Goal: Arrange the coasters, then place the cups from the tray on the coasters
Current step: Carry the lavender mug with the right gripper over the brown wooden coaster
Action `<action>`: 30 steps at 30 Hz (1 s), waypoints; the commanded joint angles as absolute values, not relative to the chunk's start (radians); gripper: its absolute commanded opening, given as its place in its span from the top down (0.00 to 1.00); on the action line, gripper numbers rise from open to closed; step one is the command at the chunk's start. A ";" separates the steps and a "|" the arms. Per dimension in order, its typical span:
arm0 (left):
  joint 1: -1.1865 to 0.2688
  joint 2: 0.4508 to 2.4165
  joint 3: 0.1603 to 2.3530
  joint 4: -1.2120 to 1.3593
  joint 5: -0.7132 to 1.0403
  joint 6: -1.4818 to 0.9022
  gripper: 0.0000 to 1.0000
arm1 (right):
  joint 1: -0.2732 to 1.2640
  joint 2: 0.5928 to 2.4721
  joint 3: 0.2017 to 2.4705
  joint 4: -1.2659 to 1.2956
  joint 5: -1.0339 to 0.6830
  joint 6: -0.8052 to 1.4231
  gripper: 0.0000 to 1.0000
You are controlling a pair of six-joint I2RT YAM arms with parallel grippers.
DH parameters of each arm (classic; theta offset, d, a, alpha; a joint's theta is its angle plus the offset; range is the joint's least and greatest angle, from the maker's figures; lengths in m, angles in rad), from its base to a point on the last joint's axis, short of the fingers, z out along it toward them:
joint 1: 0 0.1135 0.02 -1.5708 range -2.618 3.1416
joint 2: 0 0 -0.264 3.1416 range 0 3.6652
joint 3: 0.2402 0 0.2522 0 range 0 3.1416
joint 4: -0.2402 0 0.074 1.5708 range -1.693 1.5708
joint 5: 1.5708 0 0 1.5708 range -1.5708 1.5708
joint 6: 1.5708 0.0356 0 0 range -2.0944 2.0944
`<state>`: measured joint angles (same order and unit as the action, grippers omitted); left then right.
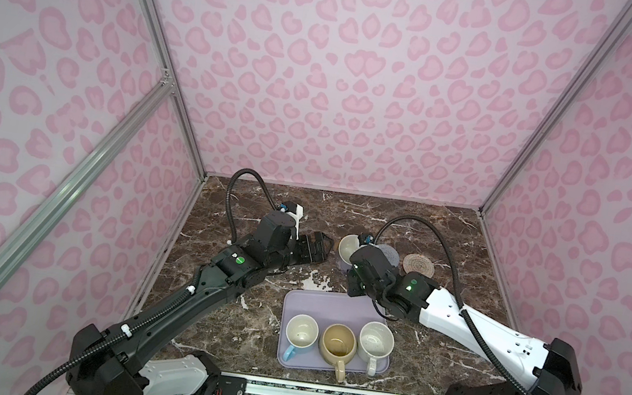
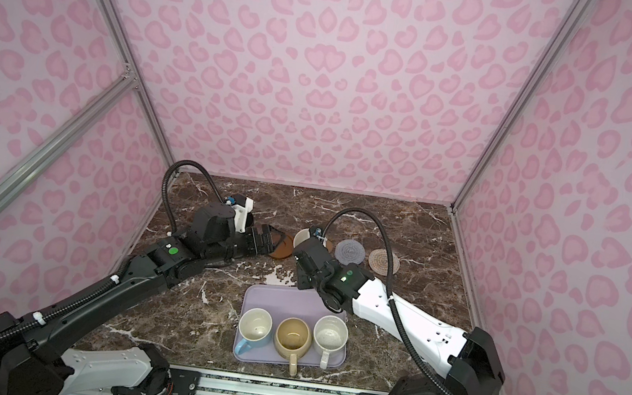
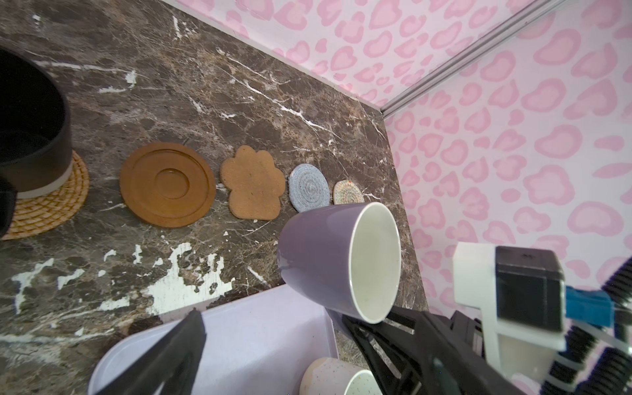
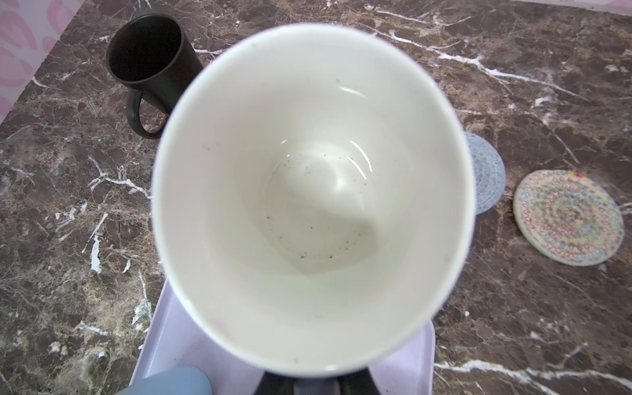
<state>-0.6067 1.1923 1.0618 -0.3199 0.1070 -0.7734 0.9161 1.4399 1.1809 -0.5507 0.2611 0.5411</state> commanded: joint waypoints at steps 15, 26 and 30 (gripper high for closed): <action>-0.450 1.196 1.065 -0.382 0.066 -0.712 0.03 | 0.848 1.773 1.457 -0.540 0.185 0.515 1.00; -0.384 1.242 1.013 -0.333 0.094 -0.713 0.03 | 0.833 1.986 1.614 -0.540 0.142 0.534 1.00; -0.368 1.269 0.997 -0.317 0.095 -0.720 0.03 | 0.833 2.049 1.675 -0.544 0.136 0.536 1.00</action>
<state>-0.3767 1.2579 1.0077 -0.3599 0.0898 -0.7139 0.8349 2.0232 1.6444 -0.5766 0.1322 0.5323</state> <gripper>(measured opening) 0.969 0.147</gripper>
